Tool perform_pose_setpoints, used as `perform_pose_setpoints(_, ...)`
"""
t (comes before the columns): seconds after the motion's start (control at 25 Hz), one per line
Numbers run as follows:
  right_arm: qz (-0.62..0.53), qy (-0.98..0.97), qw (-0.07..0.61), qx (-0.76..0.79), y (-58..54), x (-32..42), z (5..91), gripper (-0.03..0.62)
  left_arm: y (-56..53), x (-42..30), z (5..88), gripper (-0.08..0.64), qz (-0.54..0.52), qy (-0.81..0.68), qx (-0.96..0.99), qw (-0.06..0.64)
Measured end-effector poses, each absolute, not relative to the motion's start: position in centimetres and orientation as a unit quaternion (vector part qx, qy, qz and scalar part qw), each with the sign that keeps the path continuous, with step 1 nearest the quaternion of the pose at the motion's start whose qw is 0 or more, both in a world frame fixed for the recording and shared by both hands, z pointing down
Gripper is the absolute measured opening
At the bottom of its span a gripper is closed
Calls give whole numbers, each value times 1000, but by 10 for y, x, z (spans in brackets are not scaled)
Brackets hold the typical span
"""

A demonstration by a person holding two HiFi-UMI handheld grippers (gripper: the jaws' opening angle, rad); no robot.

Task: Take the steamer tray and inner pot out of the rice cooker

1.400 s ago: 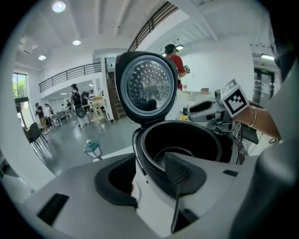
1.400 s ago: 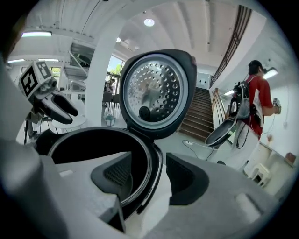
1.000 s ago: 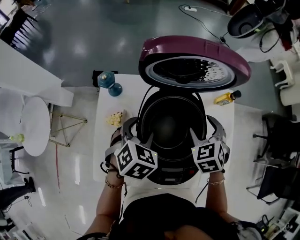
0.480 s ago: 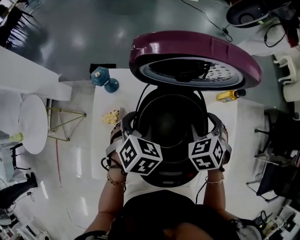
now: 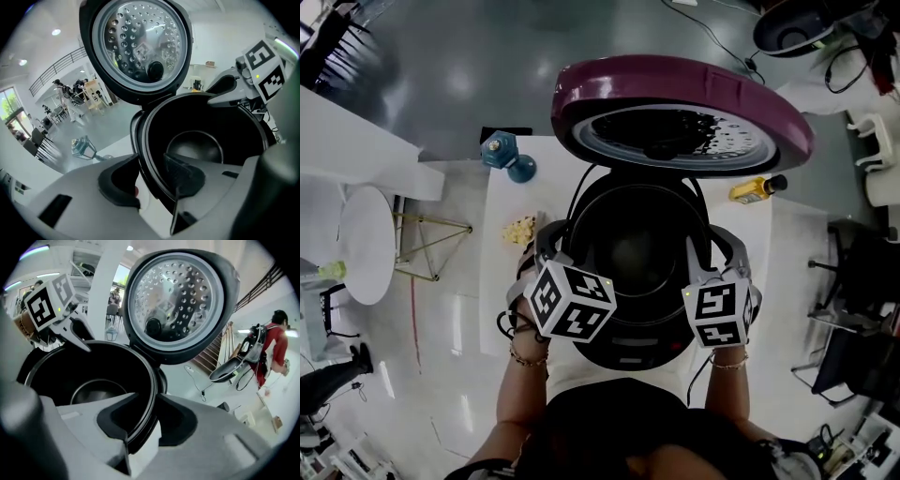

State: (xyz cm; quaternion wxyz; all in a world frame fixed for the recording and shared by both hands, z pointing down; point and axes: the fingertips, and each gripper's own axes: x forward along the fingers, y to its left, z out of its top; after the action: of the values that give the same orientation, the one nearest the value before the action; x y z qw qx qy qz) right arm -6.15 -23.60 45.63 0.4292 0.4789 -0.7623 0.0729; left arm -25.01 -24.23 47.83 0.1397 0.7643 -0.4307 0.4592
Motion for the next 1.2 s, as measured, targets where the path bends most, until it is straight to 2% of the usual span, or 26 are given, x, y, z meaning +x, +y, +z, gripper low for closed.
perform_pose_setpoints(0.24, 125, -799, 302, 504, -238, -62, 434, 79, -241, -251, 473, 147, 453, -428, 769, 143)
perform_pose_setpoints(0.4, 211, -822, 182, 497, -239, -56, 425, 53, -240, -249, 467, 143, 439, -423, 778, 150)
perform_pose_setpoints(0.48, 235, -826, 147, 492, -239, -56, 420, 46, -238, -248, 462, 140, 432, -418, 785, 149)
perform_pose_setpoints(0.68, 255, -834, 90, 481, -238, -57, 404, 32, -234, -250, 444, 109, 404, -426, 793, 166)
perform_pose_setpoints(1.2, 214, -850, 49, 478, -217, -57, 364, 29, -219, -252, 405, 80, 333, -481, 797, 148)
